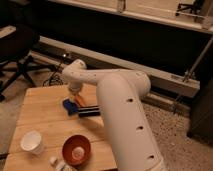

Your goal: Drag the pepper across the table

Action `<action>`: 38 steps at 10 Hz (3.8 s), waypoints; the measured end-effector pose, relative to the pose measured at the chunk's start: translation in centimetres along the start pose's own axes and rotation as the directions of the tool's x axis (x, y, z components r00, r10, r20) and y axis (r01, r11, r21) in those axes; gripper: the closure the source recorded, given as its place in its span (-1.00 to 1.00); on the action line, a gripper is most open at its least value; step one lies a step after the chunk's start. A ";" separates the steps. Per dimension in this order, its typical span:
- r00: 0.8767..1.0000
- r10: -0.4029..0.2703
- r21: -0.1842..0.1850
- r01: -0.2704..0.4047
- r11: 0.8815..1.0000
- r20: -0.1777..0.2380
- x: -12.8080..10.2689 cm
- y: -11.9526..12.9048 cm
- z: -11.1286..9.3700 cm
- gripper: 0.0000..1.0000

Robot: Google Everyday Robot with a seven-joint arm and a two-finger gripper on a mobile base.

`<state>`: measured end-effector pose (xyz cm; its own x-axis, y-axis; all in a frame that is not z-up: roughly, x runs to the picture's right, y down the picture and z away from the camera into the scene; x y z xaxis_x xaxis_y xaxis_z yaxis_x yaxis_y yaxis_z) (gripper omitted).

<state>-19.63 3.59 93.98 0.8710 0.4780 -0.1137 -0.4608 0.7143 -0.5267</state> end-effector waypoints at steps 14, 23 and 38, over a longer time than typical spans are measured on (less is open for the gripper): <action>0.998 -0.021 -0.157 0.030 0.987 0.058 1.7 -1.2 -1.1 -0.52; 0.997 -0.054 -0.173 0.061 0.983 0.047 0.9 -1.1 0.0 -0.60; 0.998 -0.049 -0.166 0.053 0.985 0.027 0.8 -1.5 0.9 -0.17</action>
<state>-18.39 3.40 95.43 0.8876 0.4560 -0.0649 -0.3793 0.6435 -0.6648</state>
